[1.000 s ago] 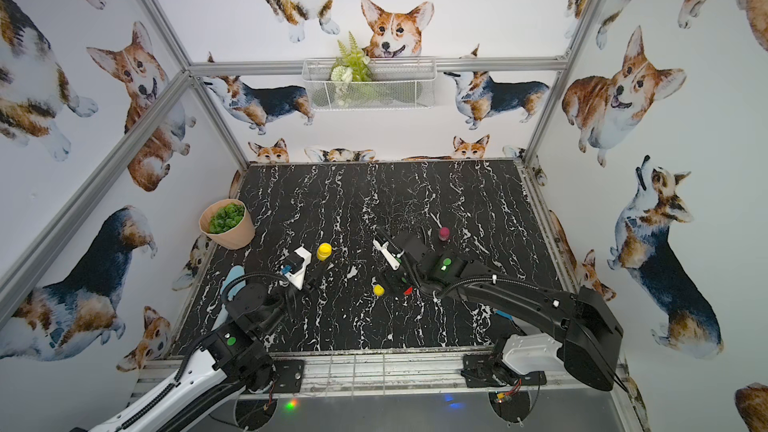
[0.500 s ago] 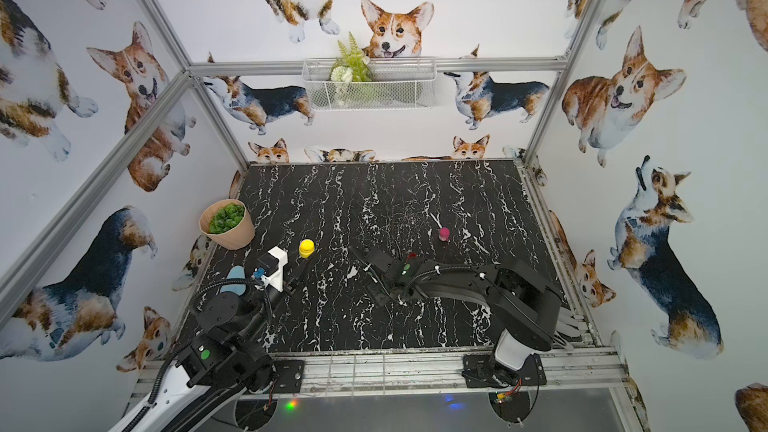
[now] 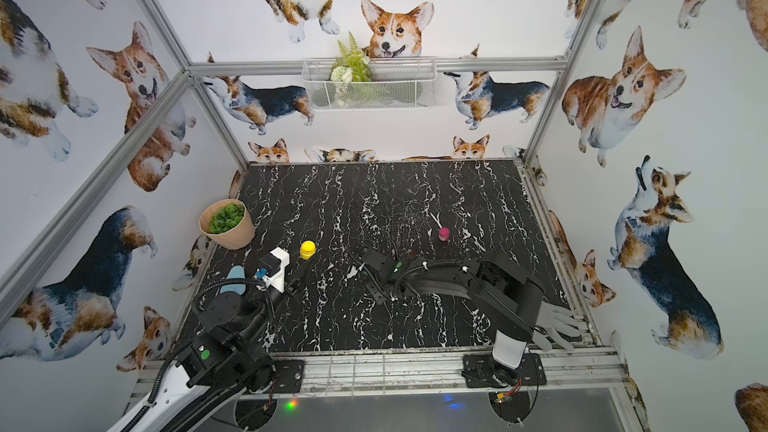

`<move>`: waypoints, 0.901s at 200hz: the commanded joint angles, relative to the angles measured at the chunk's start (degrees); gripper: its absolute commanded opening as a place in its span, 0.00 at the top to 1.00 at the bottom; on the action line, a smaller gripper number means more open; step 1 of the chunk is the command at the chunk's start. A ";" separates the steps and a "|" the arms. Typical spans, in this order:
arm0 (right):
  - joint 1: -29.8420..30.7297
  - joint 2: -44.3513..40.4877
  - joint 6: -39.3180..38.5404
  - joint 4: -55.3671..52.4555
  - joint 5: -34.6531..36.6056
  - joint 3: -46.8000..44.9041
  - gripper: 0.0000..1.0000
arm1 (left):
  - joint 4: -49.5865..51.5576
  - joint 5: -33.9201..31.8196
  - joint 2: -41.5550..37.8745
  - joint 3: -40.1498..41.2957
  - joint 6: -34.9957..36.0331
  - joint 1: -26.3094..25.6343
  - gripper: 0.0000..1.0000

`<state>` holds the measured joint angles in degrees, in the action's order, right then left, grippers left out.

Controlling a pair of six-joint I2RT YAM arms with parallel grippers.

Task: Close the paint jar lid
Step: Pick up the lid from the center of the board.

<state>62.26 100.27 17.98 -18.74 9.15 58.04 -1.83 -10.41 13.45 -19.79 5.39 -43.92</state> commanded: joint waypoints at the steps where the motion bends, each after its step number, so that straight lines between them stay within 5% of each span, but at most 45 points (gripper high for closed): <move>1: 0.09 0.94 1.10 -1.30 0.19 0.89 0.47 | -0.72 -0.50 -0.30 -0.09 0.43 -0.27 0.68; 180: 0.10 0.39 1.01 -2.97 -0.44 2.02 0.66 | -0.68 -1.17 0.17 0.15 0.94 -0.88 0.68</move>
<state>62.26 101.78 18.00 -21.17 8.67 59.99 -1.78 -11.05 13.50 -19.66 5.78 -44.64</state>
